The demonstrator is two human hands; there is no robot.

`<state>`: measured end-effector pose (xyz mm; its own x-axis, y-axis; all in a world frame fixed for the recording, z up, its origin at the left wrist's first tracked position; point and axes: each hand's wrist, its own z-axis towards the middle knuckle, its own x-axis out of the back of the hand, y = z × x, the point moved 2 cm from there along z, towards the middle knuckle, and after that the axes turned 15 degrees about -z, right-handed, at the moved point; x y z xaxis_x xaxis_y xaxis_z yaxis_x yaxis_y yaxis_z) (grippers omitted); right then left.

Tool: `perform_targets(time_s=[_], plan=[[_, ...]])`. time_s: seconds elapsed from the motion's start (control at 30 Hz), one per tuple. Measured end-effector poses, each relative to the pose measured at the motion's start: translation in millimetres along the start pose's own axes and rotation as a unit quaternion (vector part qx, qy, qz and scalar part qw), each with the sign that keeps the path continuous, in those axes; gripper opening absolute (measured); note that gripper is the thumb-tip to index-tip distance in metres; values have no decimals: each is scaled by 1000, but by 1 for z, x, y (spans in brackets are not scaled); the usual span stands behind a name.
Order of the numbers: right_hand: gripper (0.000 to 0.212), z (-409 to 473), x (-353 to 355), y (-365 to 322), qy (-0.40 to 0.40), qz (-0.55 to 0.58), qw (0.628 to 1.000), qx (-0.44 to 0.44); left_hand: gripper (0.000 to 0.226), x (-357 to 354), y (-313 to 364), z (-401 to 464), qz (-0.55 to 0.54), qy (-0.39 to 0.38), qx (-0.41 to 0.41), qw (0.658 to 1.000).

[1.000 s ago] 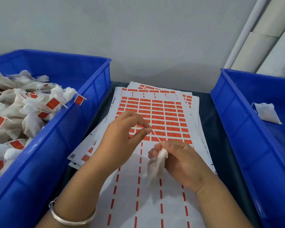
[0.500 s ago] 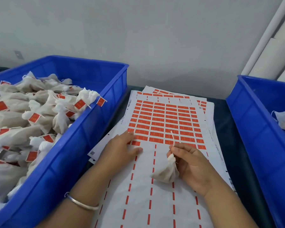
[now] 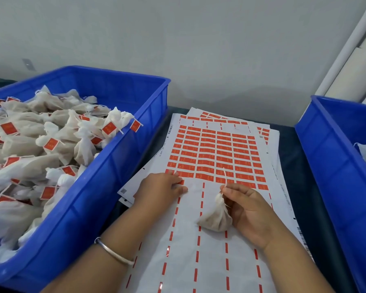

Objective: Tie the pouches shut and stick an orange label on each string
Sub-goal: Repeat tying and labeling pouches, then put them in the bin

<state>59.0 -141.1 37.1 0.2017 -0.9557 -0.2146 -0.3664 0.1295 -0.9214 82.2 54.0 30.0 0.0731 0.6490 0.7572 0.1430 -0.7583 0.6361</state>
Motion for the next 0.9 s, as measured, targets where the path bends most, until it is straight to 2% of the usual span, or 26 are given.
perform_targets(time_s=[0.33,0.6,0.9], plan=[[13,-1,0,2,29,-10,1000,4,38,-5,-4,-2,-57,88,17,994],[14,0,2,3,32,-18,999,3,35,-7,-13,0,-126,76,21,989],[15,2,4,4,27,-20,999,0,34,-7,-12,0,-33,79,-26,996]])
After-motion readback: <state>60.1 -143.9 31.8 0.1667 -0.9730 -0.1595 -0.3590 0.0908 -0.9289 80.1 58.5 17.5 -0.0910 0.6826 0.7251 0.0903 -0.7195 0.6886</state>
